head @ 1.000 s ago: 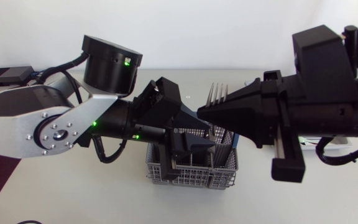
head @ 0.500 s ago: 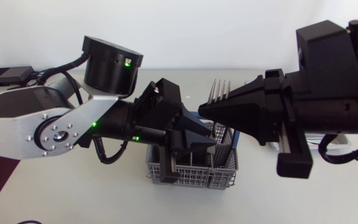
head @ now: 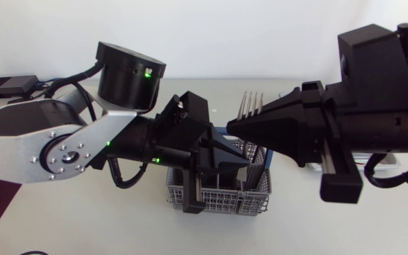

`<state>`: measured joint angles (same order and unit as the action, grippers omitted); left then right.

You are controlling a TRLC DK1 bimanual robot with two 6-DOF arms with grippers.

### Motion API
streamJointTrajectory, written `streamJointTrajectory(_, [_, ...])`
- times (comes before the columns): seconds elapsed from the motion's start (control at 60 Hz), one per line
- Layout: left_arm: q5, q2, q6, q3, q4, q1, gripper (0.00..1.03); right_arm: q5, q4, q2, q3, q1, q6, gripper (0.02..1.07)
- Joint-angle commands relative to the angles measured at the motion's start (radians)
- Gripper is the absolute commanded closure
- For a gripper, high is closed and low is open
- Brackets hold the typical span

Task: Sort the cutlery from the basket into the organizer compartments.

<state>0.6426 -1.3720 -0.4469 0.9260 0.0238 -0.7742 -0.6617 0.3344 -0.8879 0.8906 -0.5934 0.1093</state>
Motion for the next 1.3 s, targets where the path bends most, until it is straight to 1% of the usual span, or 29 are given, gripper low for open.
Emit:
streamJointTrajectory(0.0, [0.051,-0.019,-0.019,0.011,-0.007,0.000,1.00,0.004,-0.008,0.015,0.011,0.010,-0.010,1.01])
streamJointTrajectory(0.083, [0.081,-0.019,-0.041,0.014,0.007,0.012,1.00,0.007,-0.008,0.020,0.010,0.010,-0.008,1.00])
streamJointTrajectory(0.1, [0.085,-0.019,-0.046,0.014,0.011,0.012,1.00,0.010,-0.008,0.021,0.008,0.010,-0.008,0.99])
streamJointTrajectory(0.133, [0.088,-0.016,-0.061,0.014,0.021,0.012,1.00,0.016,-0.009,0.026,0.007,0.012,-0.008,0.95])
streamJointTrajectory(0.15, [0.092,-0.013,-0.065,0.014,0.024,0.013,1.00,0.017,-0.009,0.029,0.005,0.015,-0.008,0.90])
streamJointTrajectory(0.25, [0.103,-0.009,-0.084,0.016,0.030,0.027,1.00,0.028,-0.005,0.044,0.002,0.018,0.001,0.77])
streamJointTrajectory(0.317, [0.103,0.001,-0.110,0.016,0.041,0.030,1.00,0.037,0.000,0.061,-0.001,0.018,0.007,0.64])
streamJointTrajectory(0.383, [0.103,0.002,-0.134,0.019,0.053,0.049,1.00,0.043,0.025,0.076,0.002,0.018,0.026,0.51])
streamJointTrajectory(0.433, [0.103,-0.001,-0.161,0.024,0.074,0.053,1.00,0.047,0.035,0.089,-0.001,0.020,0.035,0.44])
streamJointTrajectory(0.467, [0.104,-0.002,-0.179,0.025,0.087,0.070,1.00,0.059,0.048,0.102,-0.002,0.021,0.050,0.38])
streamJointTrajectory(0.5, [0.104,-0.002,-0.191,0.024,0.088,0.076,1.00,0.065,0.054,0.110,-0.004,0.021,0.055,0.35])
streamJointTrajectory(0.65, [0.114,0.002,-0.262,0.024,0.139,0.096,1.00,0.080,0.078,0.141,-0.016,0.037,0.090,0.29])
streamJointTrajectory(0.767, [0.143,0.002,-0.328,0.028,0.197,0.119,1.00,0.079,0.089,0.149,-0.055,0.070,0.145,0.29])
streamJointTrajectory(1.083, [0.206,-0.009,-0.527,0.089,0.444,0.127,1.00,0.079,0.100,0.172,-0.193,0.093,0.300,0.29])
streamJointTrajectory(1.15, [0.207,-0.013,-0.546,0.097,0.467,0.121,1.00,0.079,0.094,0.152,-0.211,0.084,0.314,0.29])
streamJointTrajectory(1.283, [0.207,-0.030,-0.549,0.112,0.470,0.116,1.00,0.080,0.066,0.119,-0.225,0.050,0.314,0.29])
